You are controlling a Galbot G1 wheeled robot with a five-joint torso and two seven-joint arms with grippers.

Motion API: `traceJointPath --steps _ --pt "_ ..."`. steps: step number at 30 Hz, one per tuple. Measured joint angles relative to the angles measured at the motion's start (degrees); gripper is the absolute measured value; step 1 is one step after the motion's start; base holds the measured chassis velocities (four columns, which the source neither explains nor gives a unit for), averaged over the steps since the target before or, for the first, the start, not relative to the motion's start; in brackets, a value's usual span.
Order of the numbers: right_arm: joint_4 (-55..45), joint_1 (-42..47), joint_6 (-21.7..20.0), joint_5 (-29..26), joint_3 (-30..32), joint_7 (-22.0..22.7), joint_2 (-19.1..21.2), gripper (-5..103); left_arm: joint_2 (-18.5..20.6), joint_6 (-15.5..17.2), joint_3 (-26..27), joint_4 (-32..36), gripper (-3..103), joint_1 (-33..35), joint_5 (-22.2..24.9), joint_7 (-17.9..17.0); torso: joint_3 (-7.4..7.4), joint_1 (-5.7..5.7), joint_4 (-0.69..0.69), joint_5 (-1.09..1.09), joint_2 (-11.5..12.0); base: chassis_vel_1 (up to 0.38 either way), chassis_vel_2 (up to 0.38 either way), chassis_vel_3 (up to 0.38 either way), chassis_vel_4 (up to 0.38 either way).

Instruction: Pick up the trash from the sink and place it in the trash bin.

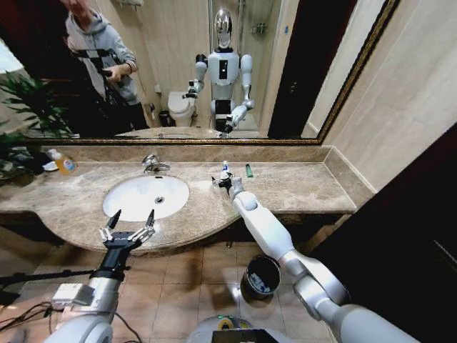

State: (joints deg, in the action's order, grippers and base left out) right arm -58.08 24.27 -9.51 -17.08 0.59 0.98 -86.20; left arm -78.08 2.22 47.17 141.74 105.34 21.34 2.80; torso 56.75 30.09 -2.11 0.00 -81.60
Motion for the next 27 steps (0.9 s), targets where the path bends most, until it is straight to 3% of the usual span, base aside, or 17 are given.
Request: traceJointPath --steps 17,18,20,23,27 --pt "2.04 0.25 -0.29 1.54 3.43 -0.91 1.17 95 0.00 0.00 0.00 0.00 100 0.00 0.00 0.00 0.00 0.00 0.01 0.01 0.00 0.000 0.000 0.000 0.000" --pt "1.81 0.61 -0.62 1.44 4.14 -1.49 1.66 86 0.00 0.00 0.00 0.00 100 0.00 0.00 0.00 0.00 0.00 0.01 0.01 0.00 0.000 0.000 0.000 0.000" --pt "1.73 0.66 -0.67 1.32 4.16 -1.74 1.81 82 0.00 0.00 0.00 0.00 100 0.00 0.00 0.00 0.00 0.00 0.00 0.01 0.00 0.000 0.000 0.000 0.000" --pt "1.47 0.83 -0.69 1.04 4.14 -2.18 2.19 65 0.00 0.00 0.00 0.00 100 0.00 0.00 0.00 -0.01 0.00 0.00 0.01 0.00 0.000 0.000 0.000 0.000" --pt "1.34 0.80 -0.68 0.87 3.93 -2.36 2.35 54 0.00 0.00 0.00 0.00 100 0.00 0.00 0.00 -0.01 0.00 0.00 0.00 0.00 0.000 0.000 0.000 0.000"
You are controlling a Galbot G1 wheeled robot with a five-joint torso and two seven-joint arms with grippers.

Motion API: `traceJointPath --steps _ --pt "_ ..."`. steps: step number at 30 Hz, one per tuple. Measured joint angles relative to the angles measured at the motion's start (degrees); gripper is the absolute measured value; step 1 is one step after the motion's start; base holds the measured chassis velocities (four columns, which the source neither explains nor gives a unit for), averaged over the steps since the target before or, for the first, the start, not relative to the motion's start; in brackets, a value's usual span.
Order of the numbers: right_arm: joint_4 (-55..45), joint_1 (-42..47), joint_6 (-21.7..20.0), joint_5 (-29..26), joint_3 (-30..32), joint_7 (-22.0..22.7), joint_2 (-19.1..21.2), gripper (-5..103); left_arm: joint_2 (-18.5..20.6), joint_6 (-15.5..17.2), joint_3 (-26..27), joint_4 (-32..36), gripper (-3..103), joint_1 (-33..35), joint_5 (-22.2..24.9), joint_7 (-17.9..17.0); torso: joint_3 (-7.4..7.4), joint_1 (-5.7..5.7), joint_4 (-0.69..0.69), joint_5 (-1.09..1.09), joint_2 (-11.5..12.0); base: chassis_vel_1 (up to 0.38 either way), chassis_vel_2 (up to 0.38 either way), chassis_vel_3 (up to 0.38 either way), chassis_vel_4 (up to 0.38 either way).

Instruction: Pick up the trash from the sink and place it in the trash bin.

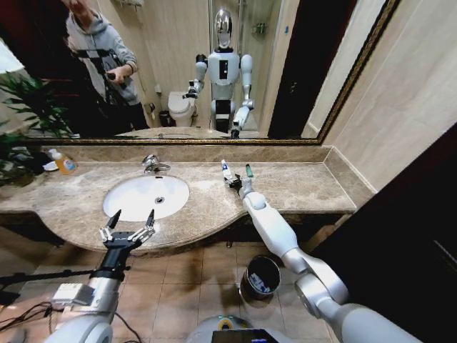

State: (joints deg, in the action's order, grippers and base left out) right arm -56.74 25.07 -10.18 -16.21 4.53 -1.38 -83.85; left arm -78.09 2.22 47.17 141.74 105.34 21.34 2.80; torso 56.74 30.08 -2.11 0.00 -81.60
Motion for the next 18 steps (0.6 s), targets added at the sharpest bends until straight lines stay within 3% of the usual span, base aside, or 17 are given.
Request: traceJointPath --steps 5,9,11,14,18 --pt "-0.02 -0.08 -0.01 -0.14 -0.09 0.02 -0.14 38 0.00 0.00 0.00 0.00 100 0.00 0.00 0.00 0.00 0.00 0.00 -0.01 0.00 0.000 0.000 0.000 0.000" --pt "-0.52 -0.16 -0.02 -0.26 -0.87 0.12 0.06 16 0.00 0.00 0.00 0.00 100 0.00 0.00 0.00 0.00 0.00 0.00 0.00 0.00 0.000 0.000 0.000 0.000" --pt "-0.68 -0.16 -0.02 -0.27 -1.02 0.13 0.14 16 0.00 0.00 0.00 0.00 100 0.00 0.00 0.00 0.00 0.00 0.00 -0.01 0.00 0.000 0.000 0.000 0.000" --pt "-0.76 -0.26 -0.02 -0.29 -1.13 0.23 0.20 2 0.00 0.00 0.00 0.00 100 0.00 0.00 0.00 0.00 0.00 0.00 0.00 0.00 0.000 0.000 0.000 0.000" --pt "-0.99 -0.44 -0.02 -0.34 -1.10 0.33 0.33 1 0.00 0.00 0.00 0.00 100 0.00 0.00 0.00 0.00 0.00 0.00 0.00 0.00 0.000 0.000 0.000 0.000"
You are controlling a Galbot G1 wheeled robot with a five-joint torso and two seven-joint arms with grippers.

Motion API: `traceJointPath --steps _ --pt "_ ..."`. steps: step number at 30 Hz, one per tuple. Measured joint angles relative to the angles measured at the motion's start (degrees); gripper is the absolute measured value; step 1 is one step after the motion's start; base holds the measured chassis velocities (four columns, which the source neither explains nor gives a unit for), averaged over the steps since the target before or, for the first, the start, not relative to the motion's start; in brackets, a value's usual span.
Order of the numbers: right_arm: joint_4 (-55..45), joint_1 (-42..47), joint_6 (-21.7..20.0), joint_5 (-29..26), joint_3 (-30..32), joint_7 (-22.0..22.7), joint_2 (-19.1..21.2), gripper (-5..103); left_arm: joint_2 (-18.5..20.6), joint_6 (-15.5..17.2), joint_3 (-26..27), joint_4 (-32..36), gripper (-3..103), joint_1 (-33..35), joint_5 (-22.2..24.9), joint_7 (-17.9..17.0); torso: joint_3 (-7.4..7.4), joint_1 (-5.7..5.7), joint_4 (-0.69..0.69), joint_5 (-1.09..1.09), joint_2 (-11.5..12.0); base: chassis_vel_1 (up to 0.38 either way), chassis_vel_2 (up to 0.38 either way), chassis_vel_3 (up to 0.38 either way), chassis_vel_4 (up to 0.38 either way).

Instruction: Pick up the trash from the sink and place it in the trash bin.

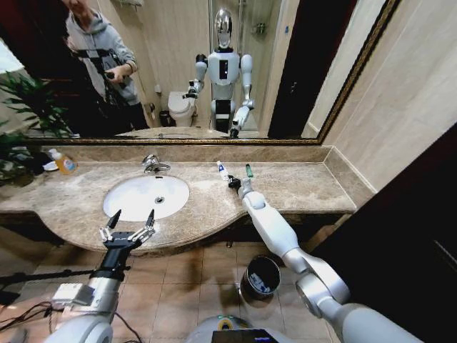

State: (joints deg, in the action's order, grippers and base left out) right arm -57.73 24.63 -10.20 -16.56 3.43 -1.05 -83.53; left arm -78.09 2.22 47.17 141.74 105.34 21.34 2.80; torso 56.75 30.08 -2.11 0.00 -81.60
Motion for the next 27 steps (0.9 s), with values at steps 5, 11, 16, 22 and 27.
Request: traceJointPath --steps 5,11,16,22,27 --pt "-1.61 0.48 0.07 -0.67 0.81 -0.14 0.90 0 0.00 0.00 0.00 0.00 100 0.00 0.00 0.00 0.00 0.00 0.00 0.00 0.00 0.000 0.000 0.000 0.000" --pt "-7.59 3.12 -0.35 -0.89 1.78 -0.82 3.98 0 0.00 0.00 0.00 0.00 100 0.00 0.00 0.00 0.00 0.00 0.00 0.01 0.00 0.000 0.000 0.000 0.000" --pt "-15.23 6.36 -1.32 -1.24 2.97 -0.82 7.54 0 0.00 0.00 0.00 0.00 100 0.00 0.00 0.01 0.00 0.00 0.00 0.00 0.00 0.000 0.000 0.000 0.000" --pt "-31.26 16.32 -3.24 -3.74 7.18 -0.37 15.34 0 0.01 0.00 0.00 0.00 100 0.00 0.00 0.03 -0.01 0.00 -0.01 0.00 0.00 0.000 0.000 0.000 0.000" --pt "-43.63 29.67 -3.34 -5.36 13.42 -0.80 20.38 0 0.00 0.00 0.01 0.00 100 0.00 0.00 -0.02 -0.01 -0.01 0.03 0.01 -0.01 0.000 0.000 0.000 0.000"
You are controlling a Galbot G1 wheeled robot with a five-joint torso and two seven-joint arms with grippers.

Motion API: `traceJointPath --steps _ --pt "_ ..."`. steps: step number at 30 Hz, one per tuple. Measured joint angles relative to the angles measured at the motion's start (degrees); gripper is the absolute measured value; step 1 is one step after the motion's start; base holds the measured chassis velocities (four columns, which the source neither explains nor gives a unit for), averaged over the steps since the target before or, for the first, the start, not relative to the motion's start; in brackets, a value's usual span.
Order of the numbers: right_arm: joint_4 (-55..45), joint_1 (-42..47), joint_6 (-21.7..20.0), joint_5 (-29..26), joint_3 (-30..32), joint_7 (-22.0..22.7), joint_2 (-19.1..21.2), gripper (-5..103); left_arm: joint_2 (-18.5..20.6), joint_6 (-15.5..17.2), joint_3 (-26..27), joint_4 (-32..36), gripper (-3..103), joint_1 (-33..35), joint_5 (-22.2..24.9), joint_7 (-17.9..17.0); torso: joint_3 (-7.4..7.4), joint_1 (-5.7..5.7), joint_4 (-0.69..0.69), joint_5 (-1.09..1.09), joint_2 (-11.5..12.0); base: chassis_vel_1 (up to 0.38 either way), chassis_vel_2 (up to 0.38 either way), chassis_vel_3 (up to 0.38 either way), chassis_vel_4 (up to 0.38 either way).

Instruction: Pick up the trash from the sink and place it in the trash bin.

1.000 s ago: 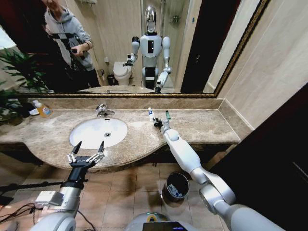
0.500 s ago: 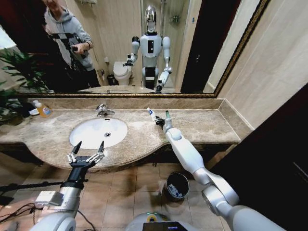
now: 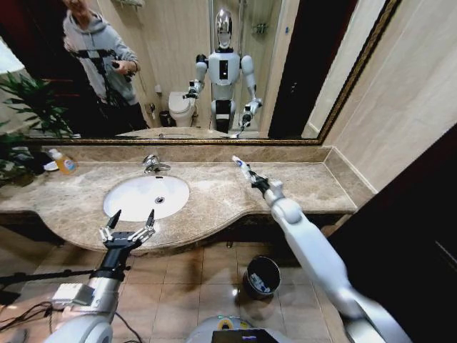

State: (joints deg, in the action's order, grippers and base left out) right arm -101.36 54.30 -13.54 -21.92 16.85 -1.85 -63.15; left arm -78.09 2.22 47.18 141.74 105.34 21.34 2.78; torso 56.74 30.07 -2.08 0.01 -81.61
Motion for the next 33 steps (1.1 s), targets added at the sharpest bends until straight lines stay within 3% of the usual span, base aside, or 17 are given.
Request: traceJointPath --steps 5,12,19,21,24,33 --pt "-7.77 10.28 1.13 0.82 3.45 -0.16 -0.24 0 0.00 0.00 -0.01 0.00 100 0.00 0.00 0.05 0.00 0.00 -0.06 0.02 0.00 0.000 0.000 0.000 0.000" --pt "-12.58 22.65 3.52 5.10 9.28 -0.41 -3.59 0 0.00 0.00 -0.01 0.00 100 0.00 0.00 0.04 0.00 0.01 -0.03 0.02 0.00 0.000 0.000 0.000 0.000" --pt "-14.81 35.12 9.38 5.88 12.09 1.27 -8.54 0 0.00 0.00 -0.01 -0.01 100 0.00 0.00 0.01 0.00 0.00 -0.04 -0.02 -0.01 0.000 0.000 0.000 0.000" --pt "-13.93 39.39 13.05 6.21 13.04 1.80 -11.31 0 0.00 0.00 -0.01 0.00 100 0.00 0.00 0.01 0.00 0.00 -0.03 -0.01 -0.01 0.000 0.000 0.000 0.000" --pt "-12.06 43.29 15.16 6.21 13.35 1.83 -13.12 0 0.00 0.00 -0.01 0.00 100 0.00 0.00 0.02 0.00 0.00 -0.02 -0.02 -0.01 0.000 0.000 0.000 0.000" --pt "1.13 44.09 20.80 9.16 11.97 2.16 -17.04 0 0.00 0.00 -0.01 0.00 100 0.00 0.00 0.02 0.01 0.01 -0.02 -0.01 0.00 0.000 0.000 0.000 0.000"
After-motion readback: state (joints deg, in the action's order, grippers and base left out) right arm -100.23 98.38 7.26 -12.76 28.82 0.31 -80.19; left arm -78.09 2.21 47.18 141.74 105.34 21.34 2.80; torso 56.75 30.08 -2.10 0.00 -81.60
